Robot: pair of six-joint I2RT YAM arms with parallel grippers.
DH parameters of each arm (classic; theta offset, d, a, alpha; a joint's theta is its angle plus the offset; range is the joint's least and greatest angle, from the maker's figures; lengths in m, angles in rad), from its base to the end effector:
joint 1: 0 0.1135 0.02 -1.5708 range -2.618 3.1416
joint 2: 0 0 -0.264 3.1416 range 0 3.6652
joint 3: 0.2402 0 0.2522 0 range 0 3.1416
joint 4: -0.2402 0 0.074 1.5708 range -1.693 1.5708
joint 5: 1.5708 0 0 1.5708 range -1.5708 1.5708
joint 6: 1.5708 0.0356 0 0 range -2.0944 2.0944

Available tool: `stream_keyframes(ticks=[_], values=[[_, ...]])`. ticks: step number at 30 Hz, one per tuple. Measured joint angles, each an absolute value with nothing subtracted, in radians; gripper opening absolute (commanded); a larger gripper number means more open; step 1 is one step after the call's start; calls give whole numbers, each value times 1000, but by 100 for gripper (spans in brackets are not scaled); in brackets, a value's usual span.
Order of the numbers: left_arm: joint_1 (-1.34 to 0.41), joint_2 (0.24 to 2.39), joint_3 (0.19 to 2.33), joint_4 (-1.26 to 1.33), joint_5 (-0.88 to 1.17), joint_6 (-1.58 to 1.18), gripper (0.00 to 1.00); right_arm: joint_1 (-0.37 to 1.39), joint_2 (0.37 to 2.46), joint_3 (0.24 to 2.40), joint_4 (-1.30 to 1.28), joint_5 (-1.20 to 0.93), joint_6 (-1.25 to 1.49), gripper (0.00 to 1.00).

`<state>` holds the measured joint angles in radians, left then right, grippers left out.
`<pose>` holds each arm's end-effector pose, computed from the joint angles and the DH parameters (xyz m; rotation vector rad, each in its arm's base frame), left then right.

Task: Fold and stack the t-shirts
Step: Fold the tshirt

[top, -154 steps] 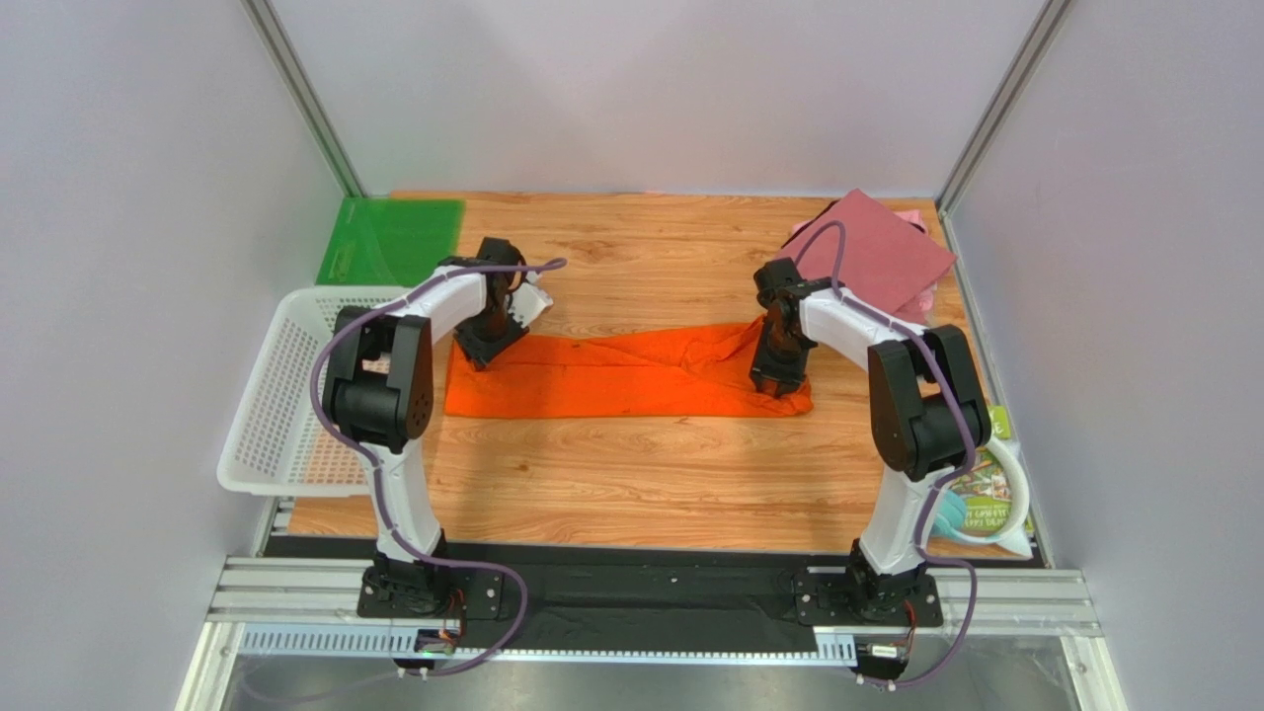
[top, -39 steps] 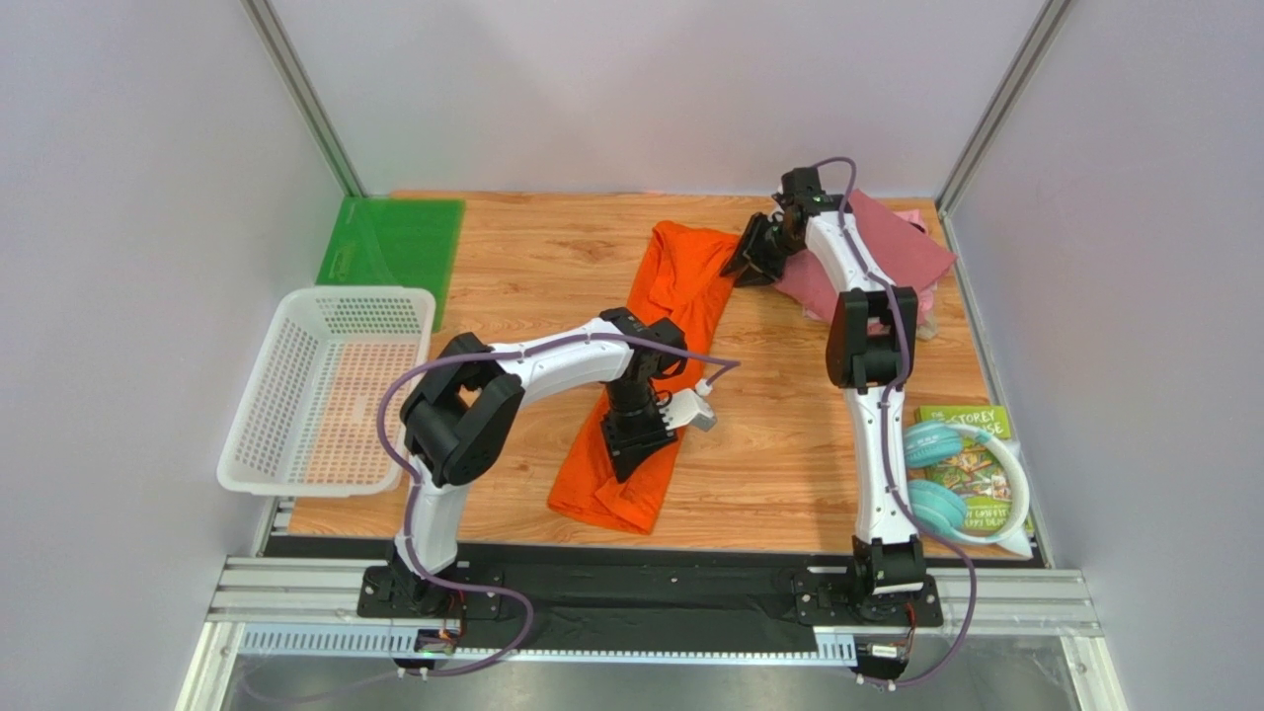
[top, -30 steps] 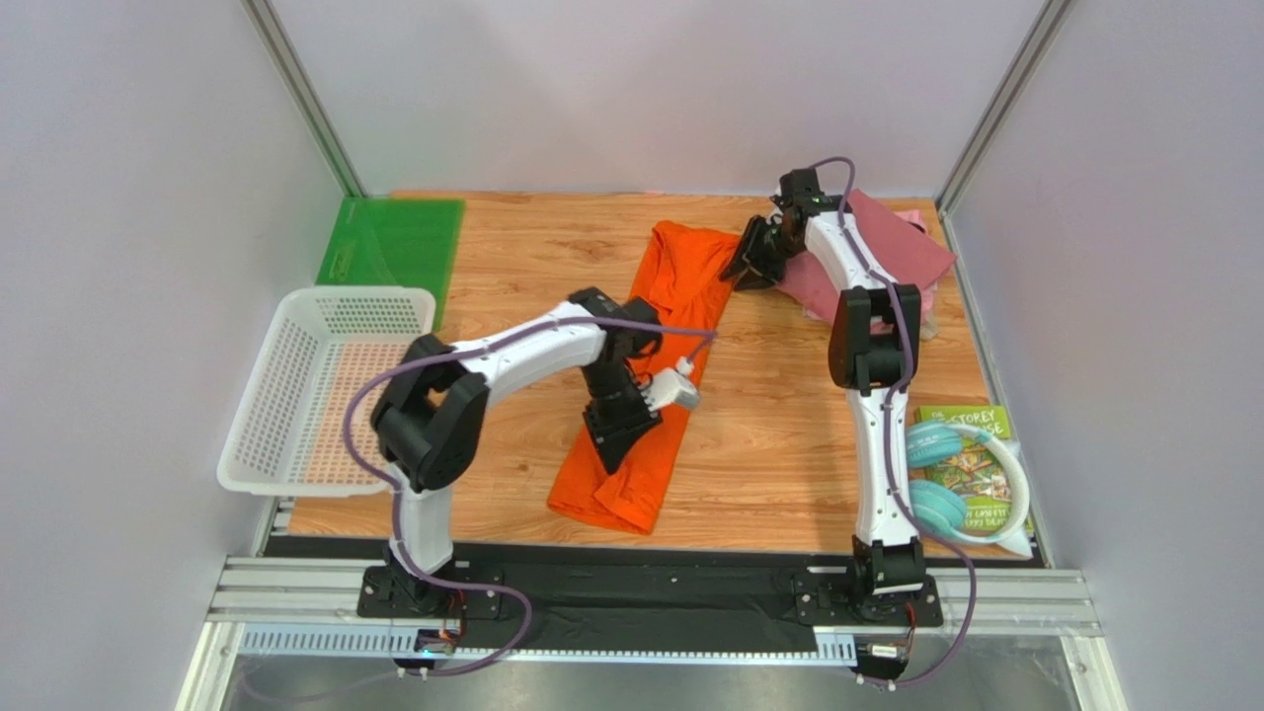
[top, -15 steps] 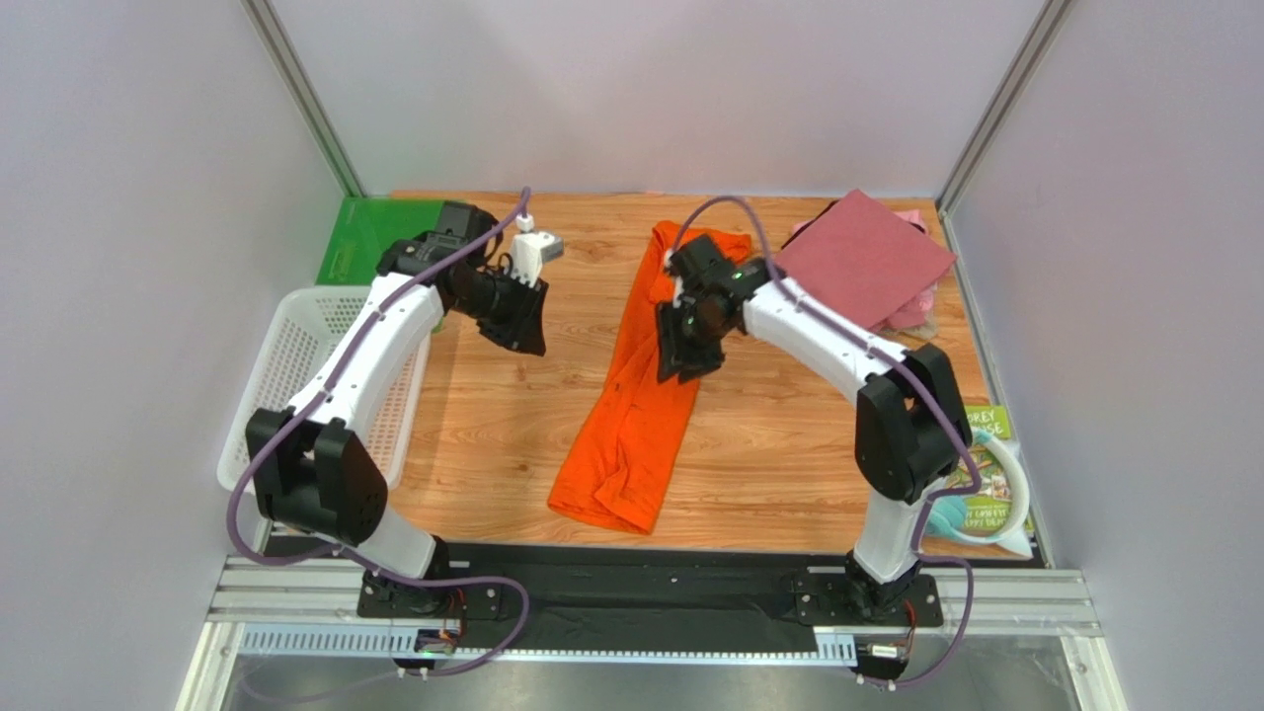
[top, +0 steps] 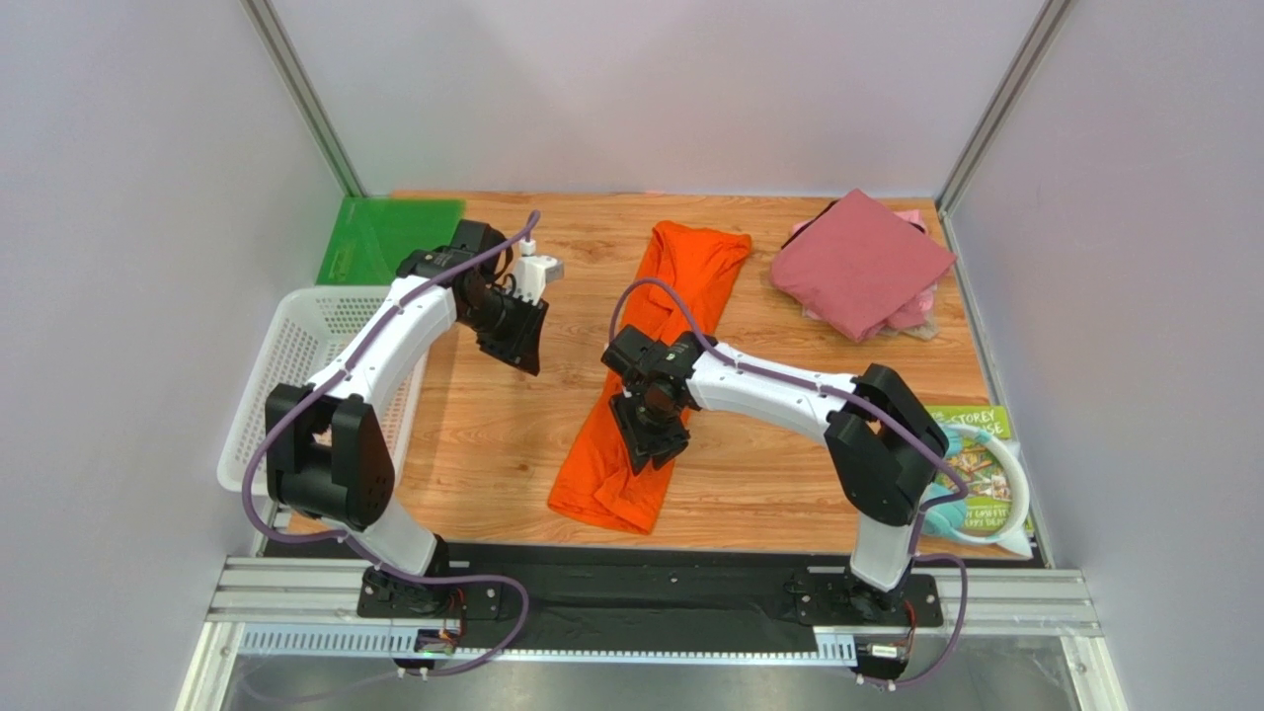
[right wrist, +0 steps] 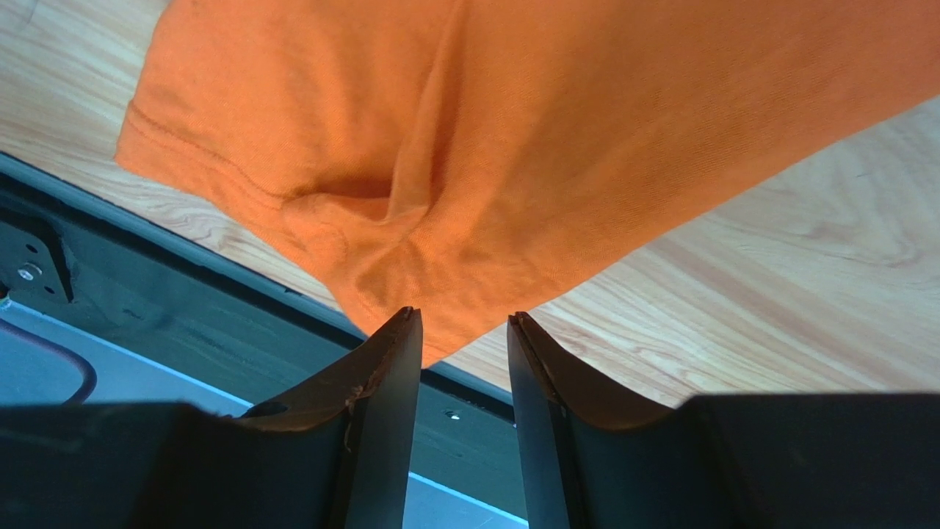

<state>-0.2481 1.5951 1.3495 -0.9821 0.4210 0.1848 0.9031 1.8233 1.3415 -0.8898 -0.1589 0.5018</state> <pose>0.3012 -0.0913 0.2758 0.6906 2.6663 -0.6029 0.2138 0.2802 0.2018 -0.6354 3.0018 0.3845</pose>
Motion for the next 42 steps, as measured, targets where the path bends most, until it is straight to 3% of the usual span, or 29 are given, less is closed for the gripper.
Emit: stream_keyframes(ticks=[11, 22, 36, 42], values=[[-239, 1602, 1349, -982, 385, 190, 27, 994, 1906, 1396, -860, -164, 519, 38], [-122, 1602, 1371, -990, 389, 215, 27, 1026, 2051, 1491, -854, -196, 514, 37], [-121, 1609, 1375, -995, 398, 223, 27, 1137, 1998, 1500, -911, -265, 486, 35], [-125, 1638, 1420, -1014, 431, 223, 27, 1009, 1880, 1499, -933, -234, 482, 35]])
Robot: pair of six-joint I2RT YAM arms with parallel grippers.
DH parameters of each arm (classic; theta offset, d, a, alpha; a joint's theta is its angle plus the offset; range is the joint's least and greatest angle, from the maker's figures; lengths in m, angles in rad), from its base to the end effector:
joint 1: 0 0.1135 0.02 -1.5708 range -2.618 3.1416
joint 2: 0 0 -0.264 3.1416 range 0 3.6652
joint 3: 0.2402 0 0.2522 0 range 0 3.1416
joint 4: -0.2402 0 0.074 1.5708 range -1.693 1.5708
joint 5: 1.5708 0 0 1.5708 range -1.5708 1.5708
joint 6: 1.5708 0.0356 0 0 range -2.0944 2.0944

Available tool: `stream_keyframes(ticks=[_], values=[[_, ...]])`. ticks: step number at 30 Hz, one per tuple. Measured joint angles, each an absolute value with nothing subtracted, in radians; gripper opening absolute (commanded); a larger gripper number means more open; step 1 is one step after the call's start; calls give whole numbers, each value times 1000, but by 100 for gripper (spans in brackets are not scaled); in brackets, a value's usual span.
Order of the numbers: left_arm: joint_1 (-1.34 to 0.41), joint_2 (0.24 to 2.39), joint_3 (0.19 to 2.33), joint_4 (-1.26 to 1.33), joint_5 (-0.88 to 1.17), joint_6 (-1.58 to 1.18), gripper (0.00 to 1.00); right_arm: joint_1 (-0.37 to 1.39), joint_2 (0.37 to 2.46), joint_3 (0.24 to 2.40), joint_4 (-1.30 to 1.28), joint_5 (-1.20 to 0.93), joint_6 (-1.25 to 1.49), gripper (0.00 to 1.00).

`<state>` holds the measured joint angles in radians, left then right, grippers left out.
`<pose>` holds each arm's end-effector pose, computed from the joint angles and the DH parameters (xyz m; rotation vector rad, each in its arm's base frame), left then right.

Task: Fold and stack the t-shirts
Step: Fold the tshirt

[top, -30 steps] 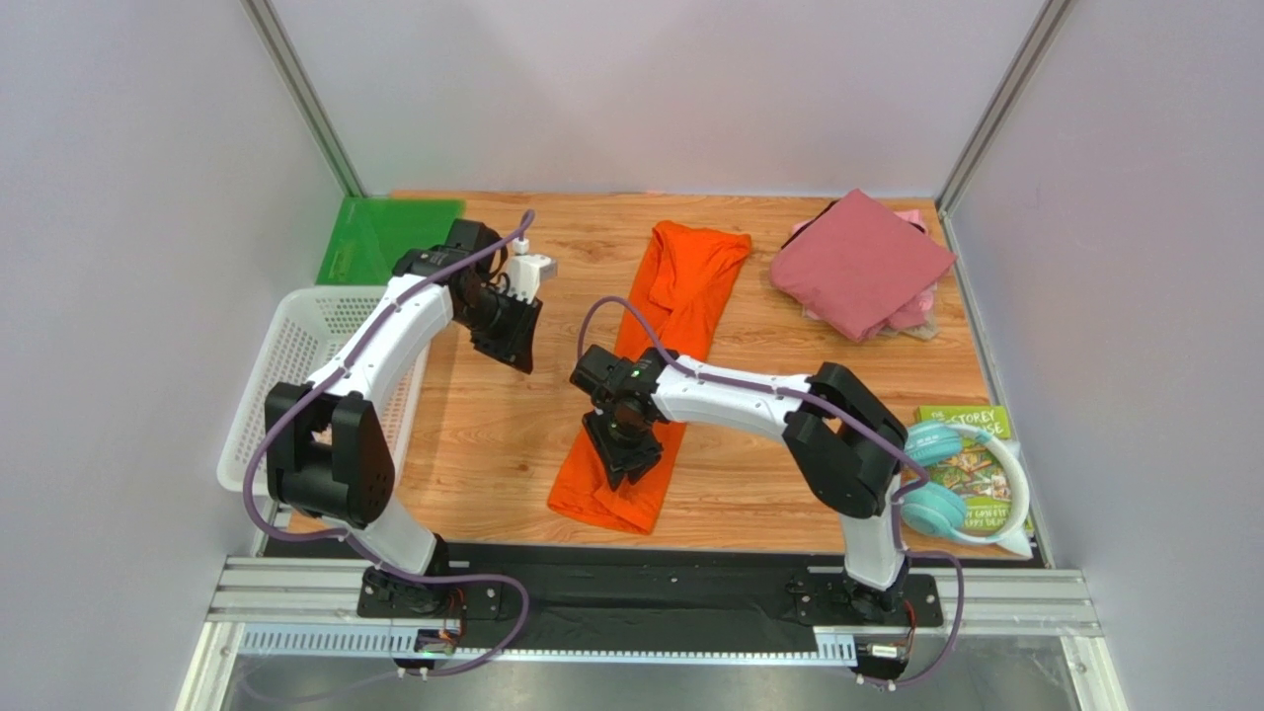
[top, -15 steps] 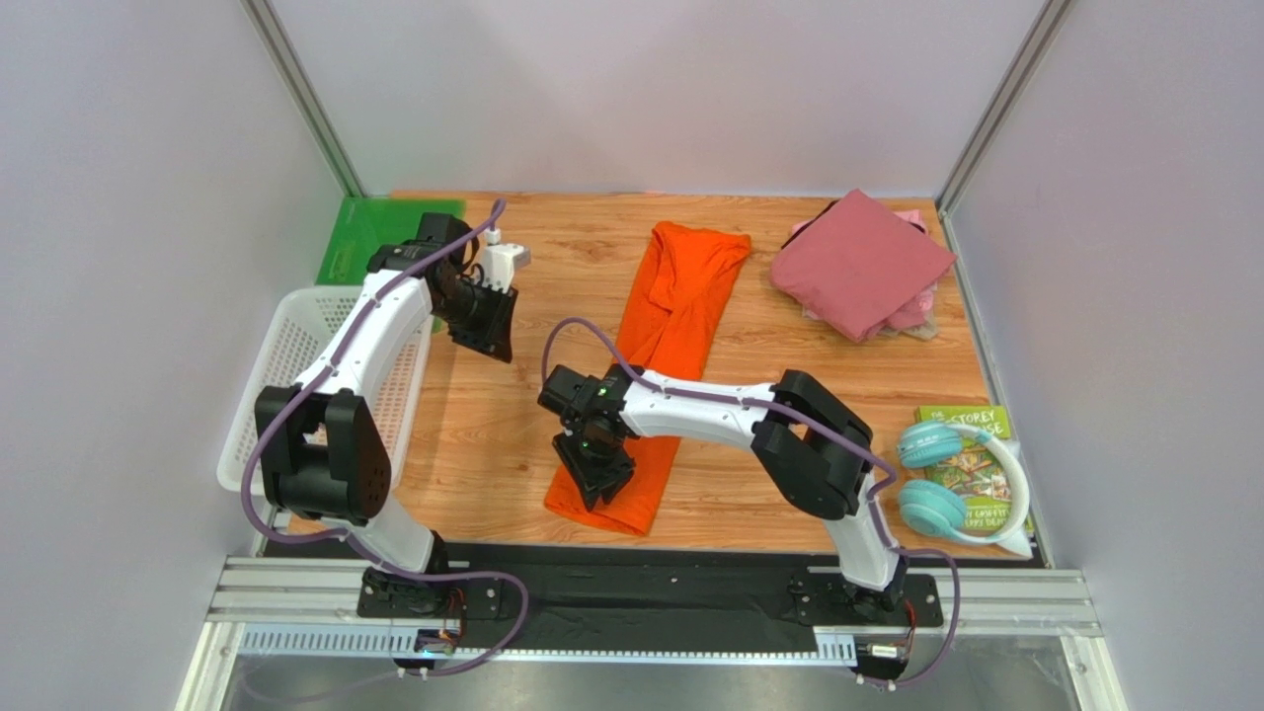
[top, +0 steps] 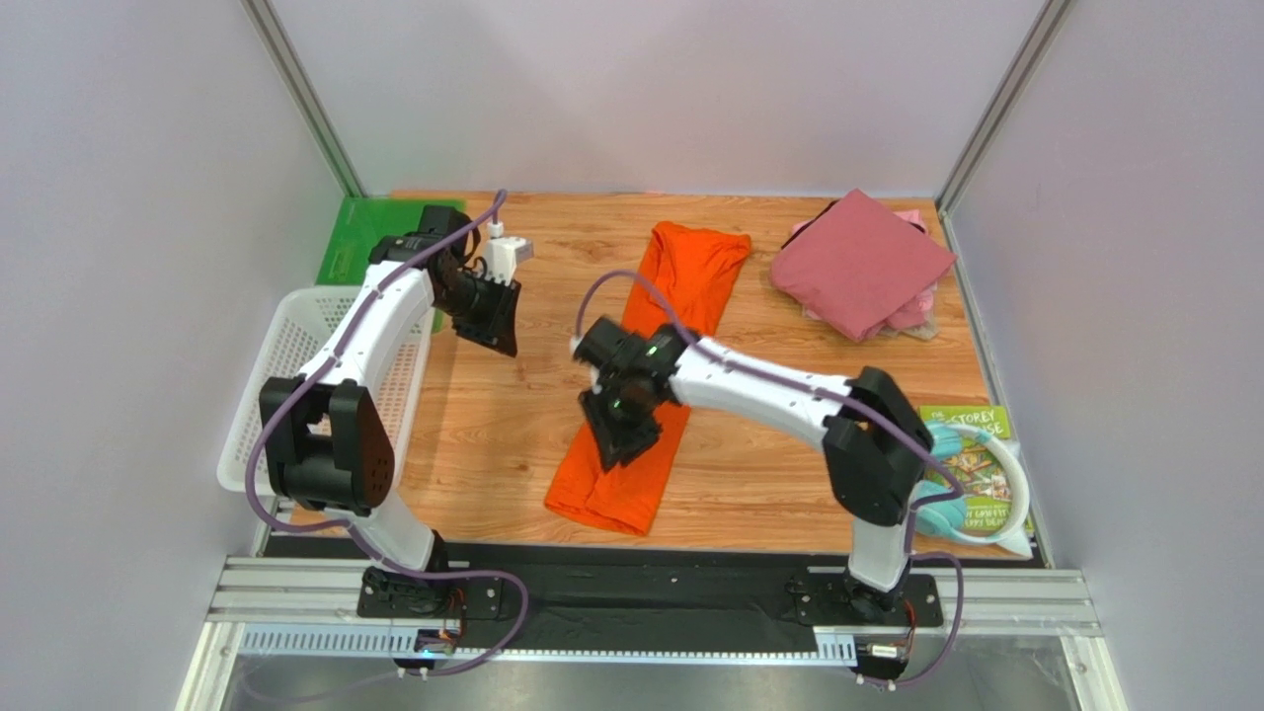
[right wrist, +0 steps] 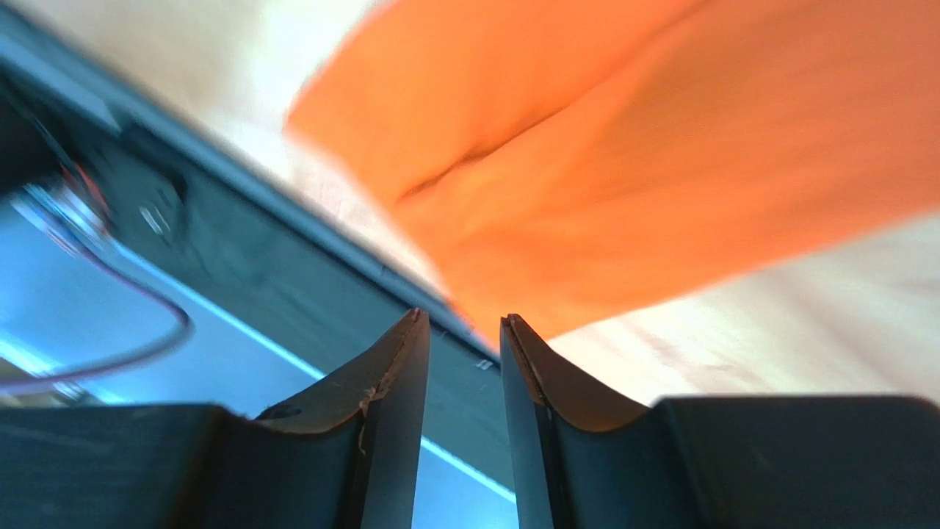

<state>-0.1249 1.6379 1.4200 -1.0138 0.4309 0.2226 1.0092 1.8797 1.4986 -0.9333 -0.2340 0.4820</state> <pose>0.3208 -0.0553 0.2822 0.5724 2.6697 -0.5736 0.1941 0.3239 0.2245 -0.8436 2.9478 0.5328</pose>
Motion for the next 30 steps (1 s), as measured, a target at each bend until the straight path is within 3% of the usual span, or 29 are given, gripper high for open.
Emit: stream_keyframes(ticks=[6, 11, 17, 30], values=[[-218, 1660, 1435, -1036, 435, 239, 27, 616, 1861, 1581, -864, -222, 500, 35], [-437, 1676, 1431, -1039, 429, 276, 27, 369, 2169, 1917, -820, -316, 503, 38], [-574, 1778, 1462, -1058, 430, 329, 26, 292, 2432, 2163, -830, -429, 524, 40], [-673, 1972, 1464, -1061, 413, 374, 25, 178, 2522, 2204, -775, -556, 603, 40]])
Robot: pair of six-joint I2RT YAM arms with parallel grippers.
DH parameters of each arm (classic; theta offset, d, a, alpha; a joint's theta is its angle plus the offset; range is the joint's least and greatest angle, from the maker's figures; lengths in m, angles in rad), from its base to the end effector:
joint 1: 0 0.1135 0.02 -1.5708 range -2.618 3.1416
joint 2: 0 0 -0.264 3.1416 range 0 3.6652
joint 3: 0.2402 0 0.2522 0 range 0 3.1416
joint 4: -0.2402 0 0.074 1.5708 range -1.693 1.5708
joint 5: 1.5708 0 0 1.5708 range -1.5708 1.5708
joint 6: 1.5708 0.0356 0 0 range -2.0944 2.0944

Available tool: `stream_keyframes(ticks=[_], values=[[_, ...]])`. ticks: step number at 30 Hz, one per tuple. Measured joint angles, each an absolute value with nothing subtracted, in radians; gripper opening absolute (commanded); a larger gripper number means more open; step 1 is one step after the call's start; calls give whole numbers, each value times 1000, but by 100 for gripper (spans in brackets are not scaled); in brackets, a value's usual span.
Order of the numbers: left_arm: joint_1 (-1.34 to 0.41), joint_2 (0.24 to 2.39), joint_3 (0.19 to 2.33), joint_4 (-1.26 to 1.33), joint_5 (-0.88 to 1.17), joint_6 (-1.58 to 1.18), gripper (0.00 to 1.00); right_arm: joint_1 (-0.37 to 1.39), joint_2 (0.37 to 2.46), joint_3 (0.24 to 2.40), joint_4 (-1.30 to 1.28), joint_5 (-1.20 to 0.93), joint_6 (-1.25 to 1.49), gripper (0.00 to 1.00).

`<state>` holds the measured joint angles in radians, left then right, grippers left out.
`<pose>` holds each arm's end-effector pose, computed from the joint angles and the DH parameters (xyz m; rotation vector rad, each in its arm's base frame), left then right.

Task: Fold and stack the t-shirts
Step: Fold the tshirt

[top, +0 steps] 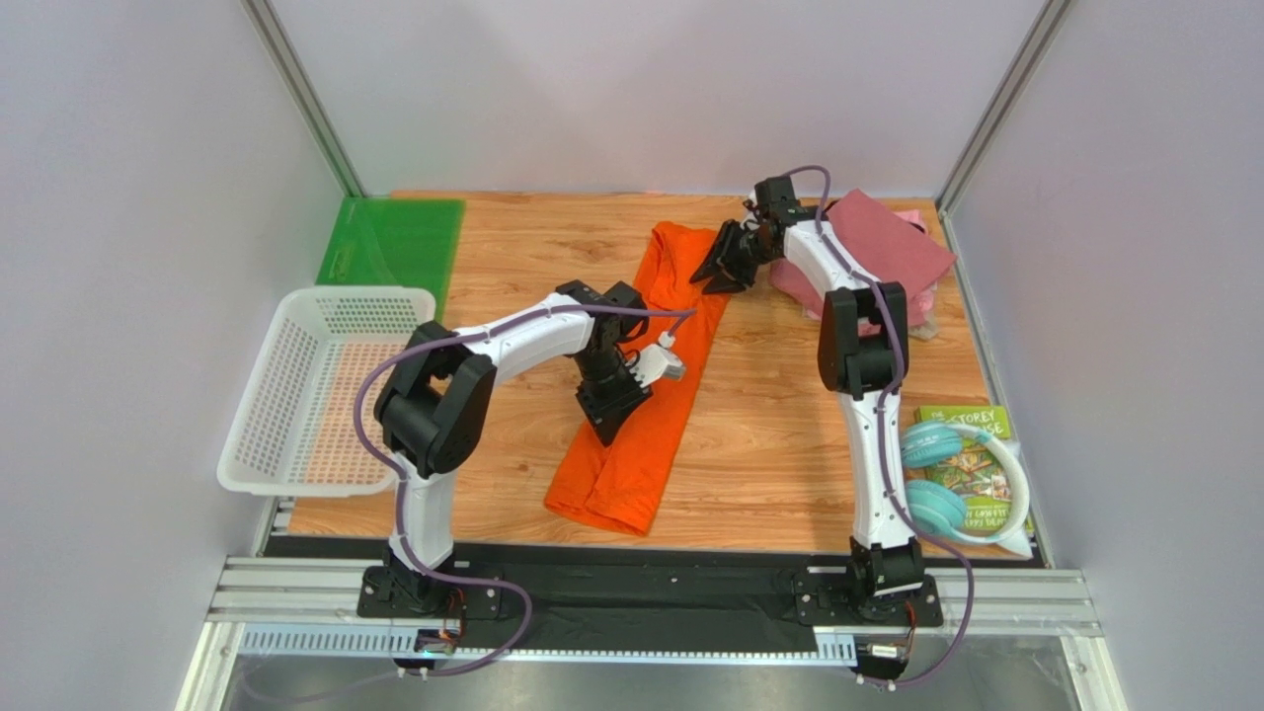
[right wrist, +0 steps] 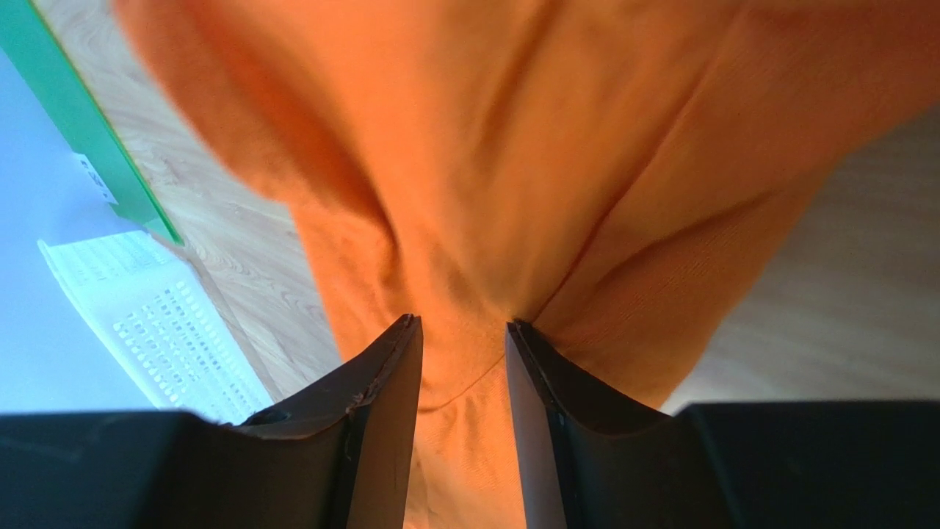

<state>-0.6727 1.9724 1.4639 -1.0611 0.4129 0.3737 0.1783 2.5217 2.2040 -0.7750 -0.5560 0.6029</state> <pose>0.2778 -0.2395 0.1830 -1.5081 -2.6137 0.6252 0.5225 0.1132 0.1548 0.3921 2.7259 0.9799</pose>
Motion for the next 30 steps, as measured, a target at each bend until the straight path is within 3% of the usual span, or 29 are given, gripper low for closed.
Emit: stream_keyframes(ticks=[15, 21, 22, 24, 26, 30], values=[[-739, 2035, 1434, -1065, 437, 398, 25, 172, 2662, 2358, -749, -683, 667, 41], [-784, 2070, 1443, -1067, 480, 396, 25, 165, 2717, 2429, -712, -736, 714, 48], [-789, 2080, 1453, -1072, 488, 395, 25, 164, 2720, 2429, -702, -746, 726, 50], [-798, 2099, 1478, -1081, 505, 393, 24, 162, 2728, 2431, -677, -771, 751, 70], [-805, 2121, 1505, -1086, 529, 392, 23, 161, 2731, 2433, -649, -804, 777, 99], [-819, 2162, 1550, -1095, 591, 387, 22, 161, 2731, 2447, -587, -847, 815, 100]])
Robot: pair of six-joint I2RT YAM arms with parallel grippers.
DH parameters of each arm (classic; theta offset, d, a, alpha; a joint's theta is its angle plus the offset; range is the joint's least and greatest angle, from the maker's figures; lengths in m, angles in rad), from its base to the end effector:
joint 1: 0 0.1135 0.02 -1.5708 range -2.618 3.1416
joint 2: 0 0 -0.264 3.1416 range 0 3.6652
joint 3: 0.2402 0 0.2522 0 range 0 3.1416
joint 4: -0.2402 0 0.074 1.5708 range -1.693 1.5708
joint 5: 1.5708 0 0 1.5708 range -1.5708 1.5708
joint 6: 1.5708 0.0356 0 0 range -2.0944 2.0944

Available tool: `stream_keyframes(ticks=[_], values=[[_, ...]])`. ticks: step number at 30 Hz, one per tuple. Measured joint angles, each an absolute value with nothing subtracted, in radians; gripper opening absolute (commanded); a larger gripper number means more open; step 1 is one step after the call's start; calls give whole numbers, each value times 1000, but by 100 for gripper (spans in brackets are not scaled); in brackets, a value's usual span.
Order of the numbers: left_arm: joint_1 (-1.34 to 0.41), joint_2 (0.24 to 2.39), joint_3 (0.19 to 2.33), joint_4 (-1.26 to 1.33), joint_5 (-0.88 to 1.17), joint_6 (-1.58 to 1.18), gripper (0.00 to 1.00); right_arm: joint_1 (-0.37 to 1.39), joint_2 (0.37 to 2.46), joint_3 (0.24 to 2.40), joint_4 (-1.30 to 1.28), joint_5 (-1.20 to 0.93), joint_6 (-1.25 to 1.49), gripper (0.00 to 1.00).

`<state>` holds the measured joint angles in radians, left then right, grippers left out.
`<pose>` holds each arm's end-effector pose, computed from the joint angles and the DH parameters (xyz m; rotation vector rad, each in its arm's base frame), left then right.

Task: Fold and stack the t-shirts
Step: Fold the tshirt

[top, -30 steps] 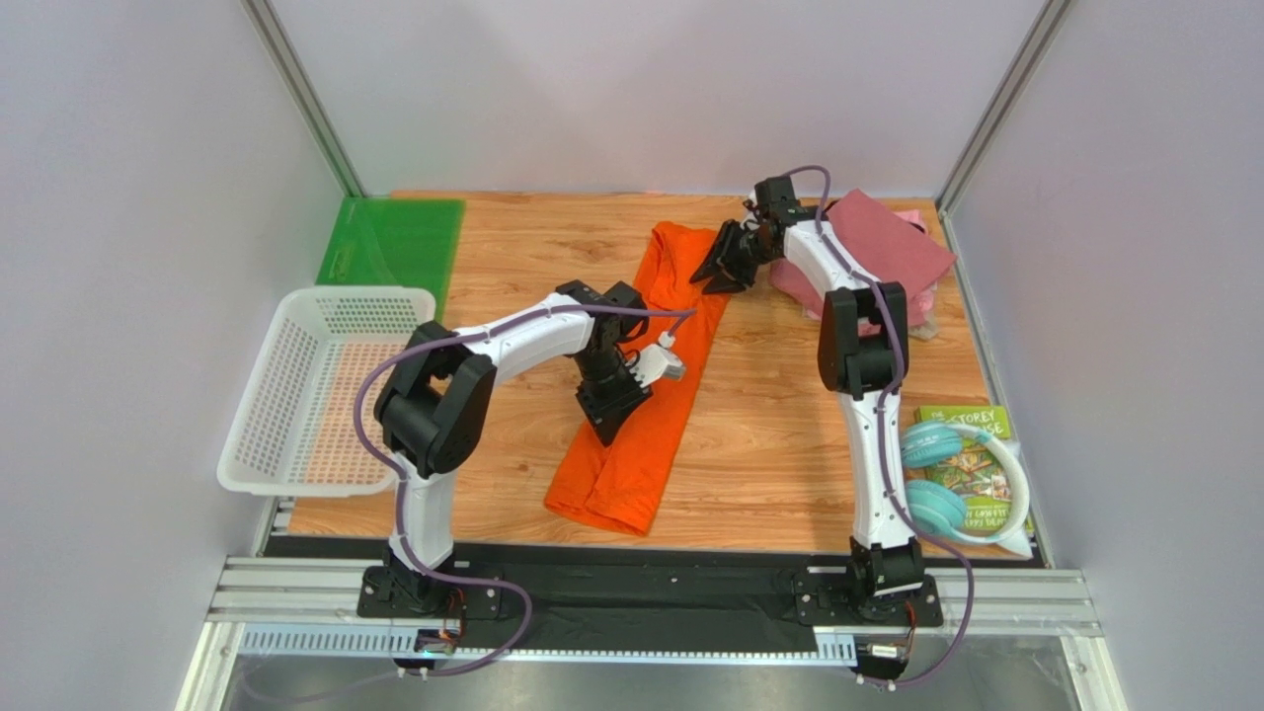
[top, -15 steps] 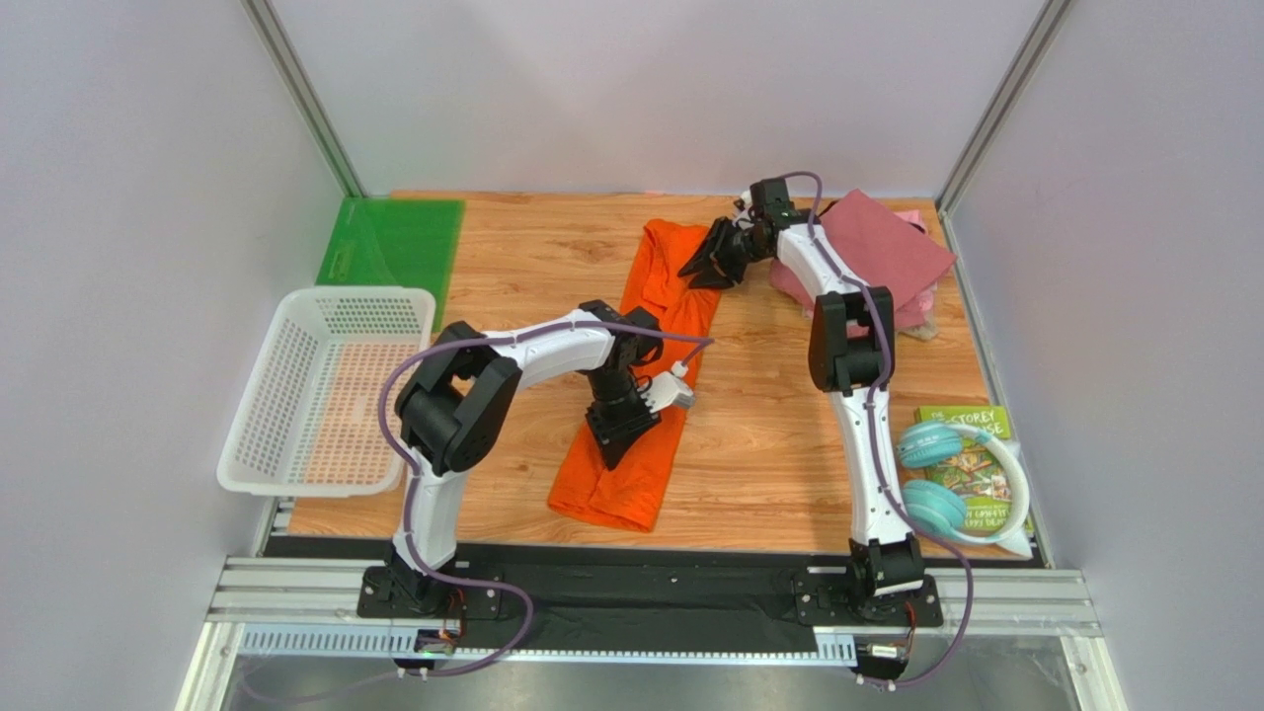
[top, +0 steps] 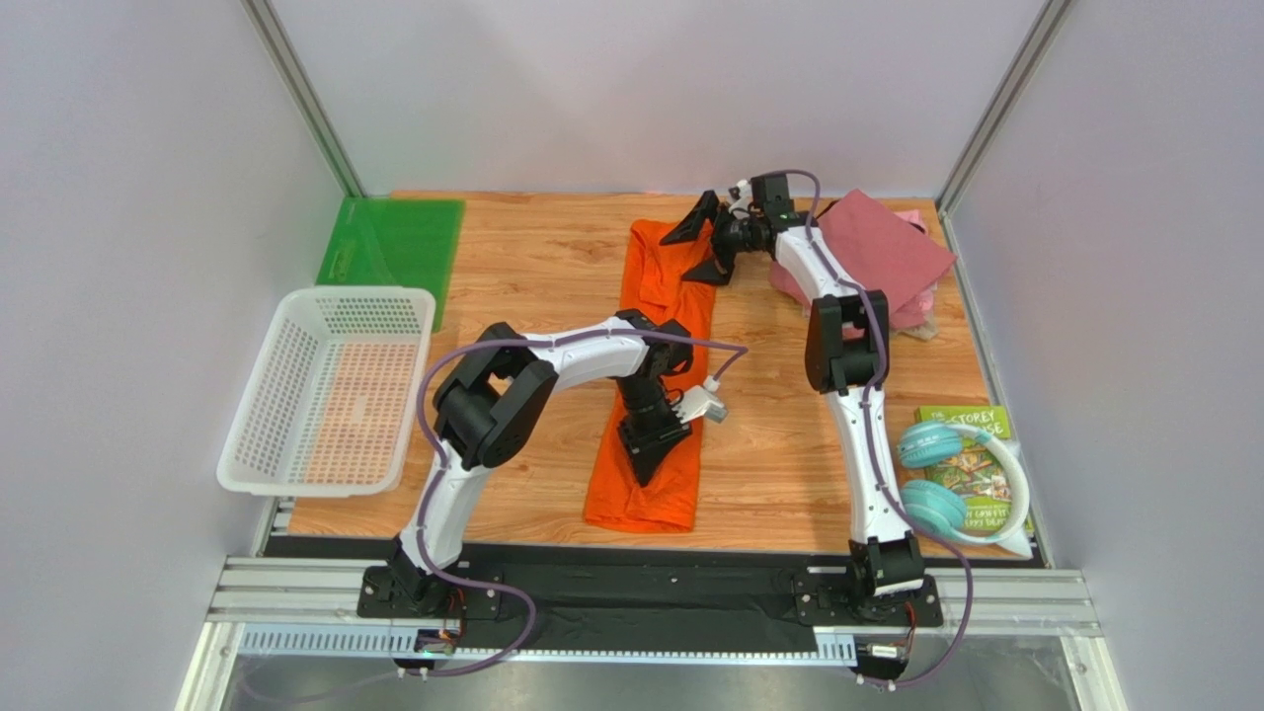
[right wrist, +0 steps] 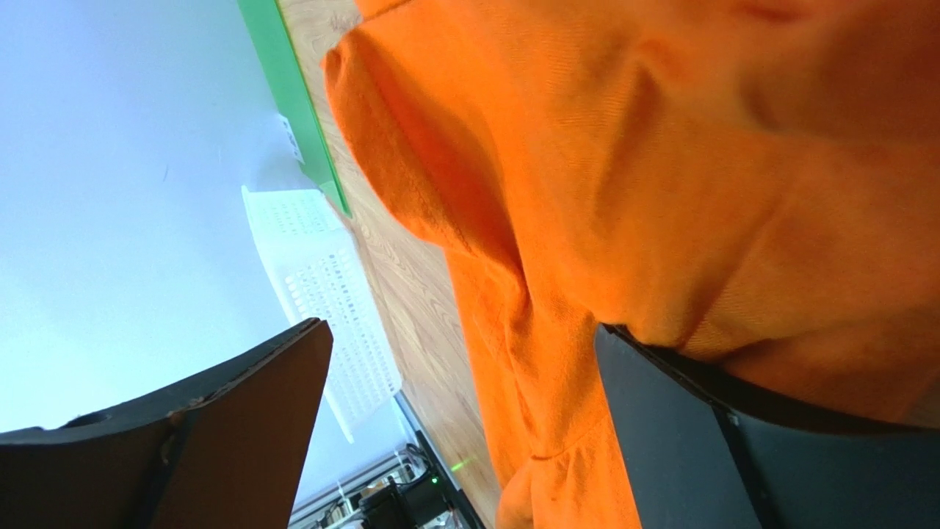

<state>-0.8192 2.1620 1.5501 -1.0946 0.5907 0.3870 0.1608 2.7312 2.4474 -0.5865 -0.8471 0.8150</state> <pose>0.2505 -0.2971 0.1385 -1.5296 -2.3223 0.7857 0.5652 0.1187 0.1332 0.4197 2.5379 1.4454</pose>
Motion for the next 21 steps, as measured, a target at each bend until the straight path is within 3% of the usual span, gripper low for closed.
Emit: stream_keyframes(ticks=[12, 16, 21], values=[[-836, 2201, 1655, -1126, 639, 372, 20, 158, 2744, 2447, -554, -873, 824, 100], [-793, 2112, 1714, -1178, 611, 364, 24, 159, 2713, 2447, -623, -823, 762, 100], [-648, 1852, 1837, -1182, 544, 329, 31, 157, 2593, 2420, -765, -741, 670, 100]])
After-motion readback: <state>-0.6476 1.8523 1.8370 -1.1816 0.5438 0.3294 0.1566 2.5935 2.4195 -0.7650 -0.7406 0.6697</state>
